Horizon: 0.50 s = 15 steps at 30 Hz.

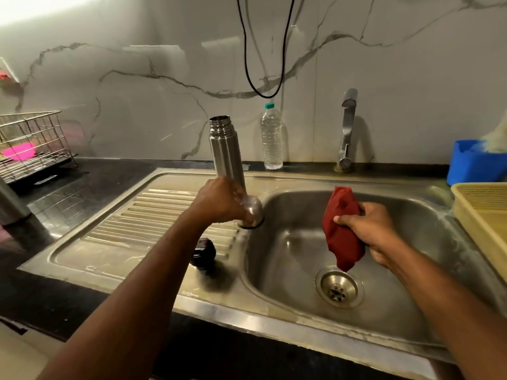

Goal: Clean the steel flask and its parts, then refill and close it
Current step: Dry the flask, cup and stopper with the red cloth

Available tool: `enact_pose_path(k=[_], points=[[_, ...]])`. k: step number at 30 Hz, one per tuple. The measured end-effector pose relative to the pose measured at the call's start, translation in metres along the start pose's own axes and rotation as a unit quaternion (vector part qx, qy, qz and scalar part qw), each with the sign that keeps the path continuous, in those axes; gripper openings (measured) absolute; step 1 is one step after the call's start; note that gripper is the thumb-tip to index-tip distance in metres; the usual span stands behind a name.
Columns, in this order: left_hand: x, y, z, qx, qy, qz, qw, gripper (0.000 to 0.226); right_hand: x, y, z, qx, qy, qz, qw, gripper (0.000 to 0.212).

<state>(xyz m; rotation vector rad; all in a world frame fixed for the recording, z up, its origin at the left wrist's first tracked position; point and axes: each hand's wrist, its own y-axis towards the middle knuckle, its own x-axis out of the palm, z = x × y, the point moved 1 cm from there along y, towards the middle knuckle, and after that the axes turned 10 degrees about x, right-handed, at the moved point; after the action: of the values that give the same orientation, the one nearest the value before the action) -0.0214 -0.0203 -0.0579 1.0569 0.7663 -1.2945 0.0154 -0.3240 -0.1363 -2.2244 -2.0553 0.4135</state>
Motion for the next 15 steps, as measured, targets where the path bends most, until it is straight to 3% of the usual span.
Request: enact_pose_path(k=[3, 7, 11, 15], points=[[0.021, 0.009, 0.029, 0.022, -0.15, 0.023, 0.988, 0.046, -0.003, 0.001, -0.003, -0.028, 0.0, 0.029, 0.999, 0.027], [0.061, 0.033, 0.059, -0.007, -0.283, 0.036, 0.959, 0.052, -0.007, 0.001, -0.011, -0.089, -0.029, 0.068, 0.993, 0.049], [0.1, 0.045, 0.076, -0.03, -0.413, 0.028, 0.91, 0.062, -0.013, -0.006, -0.02, -0.153, -0.055, 0.121, 0.979, 0.049], [0.123, 0.053, 0.075, -0.014, -0.443, 0.014, 0.897, 0.039, -0.009, -0.018, -0.026, -0.259, -0.162, 0.127, 0.944, 0.042]])
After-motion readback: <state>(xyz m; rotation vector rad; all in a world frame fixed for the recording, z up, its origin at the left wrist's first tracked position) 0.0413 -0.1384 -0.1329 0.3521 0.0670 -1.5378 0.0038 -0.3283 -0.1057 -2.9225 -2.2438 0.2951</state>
